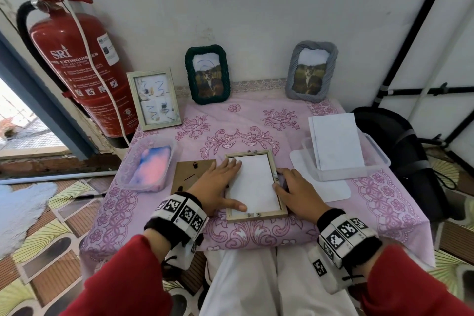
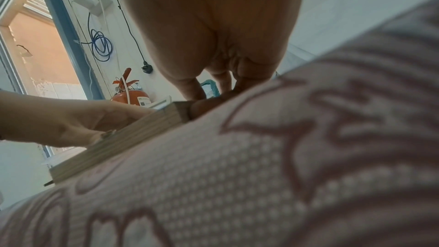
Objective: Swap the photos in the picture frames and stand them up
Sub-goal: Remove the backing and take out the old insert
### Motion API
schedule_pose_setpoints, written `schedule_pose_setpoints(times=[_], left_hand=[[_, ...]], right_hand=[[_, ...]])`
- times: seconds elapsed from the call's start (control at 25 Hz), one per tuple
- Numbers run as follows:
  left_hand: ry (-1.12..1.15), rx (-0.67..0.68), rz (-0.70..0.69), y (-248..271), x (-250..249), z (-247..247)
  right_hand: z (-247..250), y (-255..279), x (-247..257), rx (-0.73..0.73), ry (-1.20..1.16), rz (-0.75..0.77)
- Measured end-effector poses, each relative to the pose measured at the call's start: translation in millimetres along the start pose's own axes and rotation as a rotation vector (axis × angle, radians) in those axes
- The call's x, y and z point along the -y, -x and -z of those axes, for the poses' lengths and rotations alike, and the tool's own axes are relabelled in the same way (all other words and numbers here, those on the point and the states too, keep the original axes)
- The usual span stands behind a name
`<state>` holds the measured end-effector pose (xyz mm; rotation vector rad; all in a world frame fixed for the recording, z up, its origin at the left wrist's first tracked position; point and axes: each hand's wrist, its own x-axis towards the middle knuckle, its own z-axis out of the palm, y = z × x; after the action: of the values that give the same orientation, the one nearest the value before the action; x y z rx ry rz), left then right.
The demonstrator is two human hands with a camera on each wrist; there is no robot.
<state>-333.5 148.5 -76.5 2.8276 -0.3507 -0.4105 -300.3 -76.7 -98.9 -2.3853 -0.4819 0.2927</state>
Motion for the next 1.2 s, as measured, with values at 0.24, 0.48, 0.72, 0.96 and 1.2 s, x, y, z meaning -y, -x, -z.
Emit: schedule_pose_setpoints(times=[0.24, 0.48, 0.72, 0.96, 1.2], left_hand=[[-0.190, 0.068, -0.006, -14.6, 3.3, 1.7], [-0.195, 0.028, -0.034, -19.3, 3.8, -1.5], [-0.262, 0.005, -0.043, -20.7, -0.8, -1.3], [-0.295, 0.011, -0.027, -20.2, -8.0, 4.2], [-0.260, -0.015, 0.026, -13.9, -15.5, 6.1]], right_hand=[[0.0, -0.3, -1.5, 0.011, 0.008, 0.002], [-0.6, 0.5, -1.9, -0.002, 0.017, 0.011], [-1.1, 2.0, -0.9, -0.016, 0.037, 0.017], [-1.7, 2.2, -0.6, -0.028, 0.034, 0.022], [-1.3, 2.8, -0.3, -0.034, 0.020, 0.021]])
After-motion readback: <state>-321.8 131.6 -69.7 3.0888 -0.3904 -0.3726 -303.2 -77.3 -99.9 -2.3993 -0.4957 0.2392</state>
